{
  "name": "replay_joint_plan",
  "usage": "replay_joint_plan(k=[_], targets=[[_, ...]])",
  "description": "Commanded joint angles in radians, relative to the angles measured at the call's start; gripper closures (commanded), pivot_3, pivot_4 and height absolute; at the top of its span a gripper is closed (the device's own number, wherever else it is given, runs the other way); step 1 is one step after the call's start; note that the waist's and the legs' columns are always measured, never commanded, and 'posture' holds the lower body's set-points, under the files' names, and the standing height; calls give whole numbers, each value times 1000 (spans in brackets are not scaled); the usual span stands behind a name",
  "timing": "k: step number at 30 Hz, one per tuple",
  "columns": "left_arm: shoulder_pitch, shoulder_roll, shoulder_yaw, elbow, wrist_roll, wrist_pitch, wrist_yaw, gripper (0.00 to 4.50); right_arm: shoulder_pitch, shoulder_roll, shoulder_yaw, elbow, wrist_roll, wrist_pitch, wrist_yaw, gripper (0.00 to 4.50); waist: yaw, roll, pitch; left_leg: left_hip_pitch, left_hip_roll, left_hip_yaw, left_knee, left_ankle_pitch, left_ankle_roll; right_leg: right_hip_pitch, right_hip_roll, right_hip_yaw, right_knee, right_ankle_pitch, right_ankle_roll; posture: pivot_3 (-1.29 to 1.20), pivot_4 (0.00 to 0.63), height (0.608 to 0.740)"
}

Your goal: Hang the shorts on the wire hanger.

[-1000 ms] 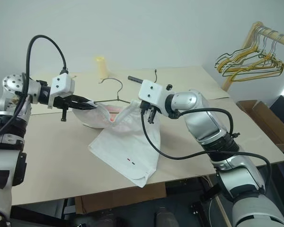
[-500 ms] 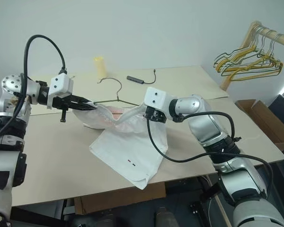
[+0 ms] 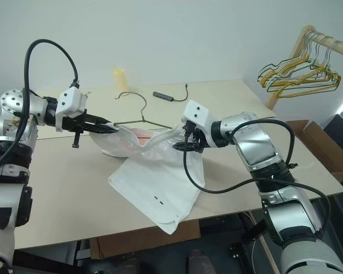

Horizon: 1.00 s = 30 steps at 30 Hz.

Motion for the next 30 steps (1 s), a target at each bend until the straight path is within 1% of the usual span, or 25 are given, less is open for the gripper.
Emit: replay_joint_plan(k=[1,5,6,7,10,12,13,15,17,21,24,25,27,30], targets=[[-7,15,13,-35,-16,-2,-3,4500,-35,2,-37,-17,15,4,-3,2641,1,0,0,0,0,0,0,0,0,0,0,0,0,0,0,-62,0,740],[-5,29,-6,-38,-26,12,-3,4500,-31,-6,-40,-24,17,1,-10,4096,1,0,0,0,0,0,0,0,0,0,0,0,0,0,0,-66,0,740],[-6,28,-3,-34,-22,6,-3,4500,-29,-8,-42,-25,19,-1,-9,4348,1,0,0,0,0,0,0,0,0,0,0,0,0,0,0,-67,0,740],[-12,21,1,-17,-4,-5,20,4500,-26,-8,-45,-28,20,-2,-14,4479,1,0,0,0,0,0,0,0,0,0,0,0,0,0,0,-68,0,740],[-31,4,9,38,26,-31,68,4500,-17,-12,-45,-35,17,-14,-18,4483,2,0,0,0,0,0,0,0,0,0,0,0,0,0,0,-69,0,740],[-49,-6,16,71,30,-4,93,4500,-13,-9,-49,-40,18,-12,-24,4483,3,0,0,0,0,0,0,0,0,0,0,0,0,0,0,-72,0,740],[-56,-11,19,88,33,-1,104,3794,-10,-9,-51,-44,19,-10,-28,4484,3,0,0,0,0,0,0,0,0,0,0,0,0,0,0,-72,0,740],[-62,-16,23,108,43,-14,129,3180,-4,-7,-55,-53,22,-2,-36,4486,2,0,0,0,0,0,0,0,0,0,0,0,0,0,0,-76,0,740],[-73,-16,30,137,53,-42,162,2444,3,-4,-64,-61,30,17,-50,4500,1,0,0,0,0,0,0,0,0,0,0,0,0,0,0,-82,0,740],[-107,2,64,197,36,-57,161,1131,17,4,-85,-65,46,63,-86,4500,-2,0,0,0,0,0,0,0,0,0,0,0,0,0,0,-89,0,740],[-137,26,98,238,34,-81,197,137,39,-3,-112,-81,60,97,-113,4500,-2,0,0,0,0,0,0,0,0,0,0,0,0,0,0,-96,0,740],[-149,31,119,247,23,-81,212,49,49,-9,-124,-89,65,116,-126,4500,-3,0,0,0,0,0,0,0,0,0,0,0,0,0,0,-100,0,740],[-165,33,150,259,7,-74,227,49,61,-14,-142,-100,74,150,-146,4500,-3,0,0,0,0,0,0,0,0,0,0,0,-1,0,0,-100,0,740],[-164,19,228,224,-67,-14,241,49,78,-10,-247,-93,103,317,-247,4500,-1,0,0,0,0,0,0,0,0,0,0,0,0,0,0,-107,0,740]])
